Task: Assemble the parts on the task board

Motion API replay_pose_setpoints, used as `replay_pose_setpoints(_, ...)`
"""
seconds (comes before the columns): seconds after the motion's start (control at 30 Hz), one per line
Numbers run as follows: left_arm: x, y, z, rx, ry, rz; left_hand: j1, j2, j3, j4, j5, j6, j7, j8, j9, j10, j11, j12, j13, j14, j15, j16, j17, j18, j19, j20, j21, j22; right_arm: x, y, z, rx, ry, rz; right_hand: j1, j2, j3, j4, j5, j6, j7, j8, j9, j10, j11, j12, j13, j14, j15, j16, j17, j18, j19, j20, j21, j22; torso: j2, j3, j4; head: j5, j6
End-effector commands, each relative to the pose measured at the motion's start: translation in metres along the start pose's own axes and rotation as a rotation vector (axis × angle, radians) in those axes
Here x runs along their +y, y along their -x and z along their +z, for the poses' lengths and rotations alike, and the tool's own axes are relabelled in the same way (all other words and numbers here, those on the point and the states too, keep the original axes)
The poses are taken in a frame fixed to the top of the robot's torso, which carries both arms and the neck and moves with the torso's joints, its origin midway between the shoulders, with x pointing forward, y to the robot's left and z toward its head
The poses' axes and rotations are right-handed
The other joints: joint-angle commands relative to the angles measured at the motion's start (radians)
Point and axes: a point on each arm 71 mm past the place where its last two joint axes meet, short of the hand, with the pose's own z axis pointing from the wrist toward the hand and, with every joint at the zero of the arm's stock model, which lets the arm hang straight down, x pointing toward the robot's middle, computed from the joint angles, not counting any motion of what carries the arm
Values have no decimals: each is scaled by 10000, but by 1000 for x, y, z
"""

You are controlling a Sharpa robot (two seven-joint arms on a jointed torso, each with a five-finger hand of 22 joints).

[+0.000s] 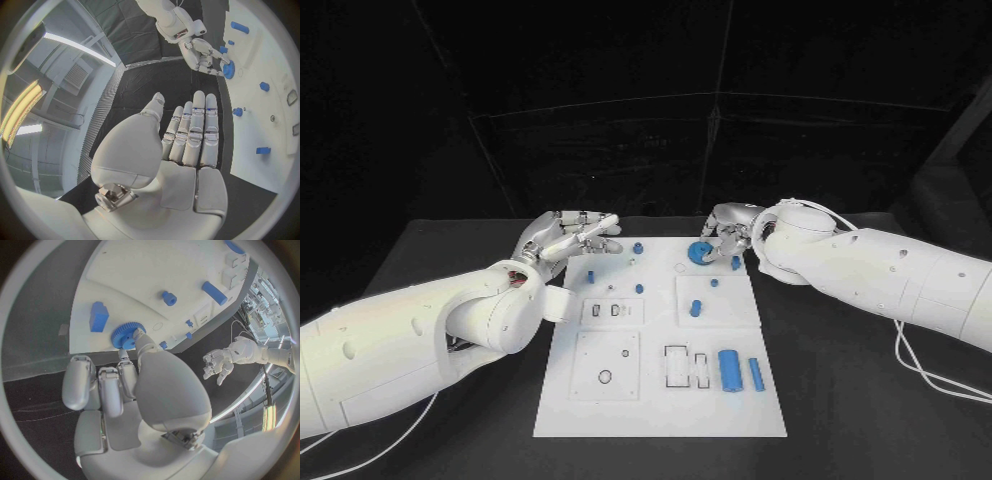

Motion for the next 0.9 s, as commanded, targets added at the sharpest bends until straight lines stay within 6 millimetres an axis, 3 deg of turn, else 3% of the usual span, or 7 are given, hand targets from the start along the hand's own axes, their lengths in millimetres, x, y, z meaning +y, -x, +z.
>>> replay_pose_setpoints(0.03, -2, -2, 0, 183, -62, -22, 2, 117, -11, -45, -6, -34, 62, -68, -14, 35, 24, -42, -14, -15, 52, -5, 11, 55, 73, 13, 7, -10, 3, 1, 1, -306, -4, -447, -36, 203, 96, -25, 83, 310, -17, 153, 51, 140, -11, 117, 689, 889, -33, 38, 1949, -206, 61, -22, 69, 47, -3, -5, 4, 29, -19)
replay_pose_setpoints(0.37, -2, -4, -1, 307, -14, -76, 8, 121, -8, -54, -6, -34, 60, -71, -13, 38, 23, -47, -13, -19, 52, -9, 16, 55, 73, 13, 3, -13, 5, 2, 1, -672, -166, -1172, -185, 201, 122, 8, 45, 618, -92, 257, 47, 219, -72, 189, 789, 891, -75, 42, 1959, -222, 96, -57, 126, 142, -7, 6, -21, 34, -48)
replay_pose_setpoints(0.7, -1, -6, -1, 444, 42, -132, 29, 147, 7, -77, -3, -38, 56, -81, -12, 38, 21, -64, -13, -29, 52, -20, 30, 57, 70, 14, -6, -22, 14, 3, -2, -1342, 4, -1422, 119, 464, 658, -241, -162, 1072, -268, 351, 23, 388, -236, 340, 993, 895, -224, 49, 1977, -256, 178, -189, 231, 332, -6, 14, -9, 54, -44)
replay_pose_setpoints(0.9, -1, -4, -1, 417, 67, -119, 41, 162, 17, -89, -1, -44, 55, -88, -13, 33, 22, -74, -14, -33, 52, -24, 36, 57, 69, 15, -10, -26, 27, 7, -8, -2157, 423, -1153, -68, 371, 791, -210, -72, 1085, -255, 269, -30, 416, -234, 352, 1027, 899, -228, 54, 1990, -277, 219, -213, 280, 423, -7, 17, -21, 94, -25)
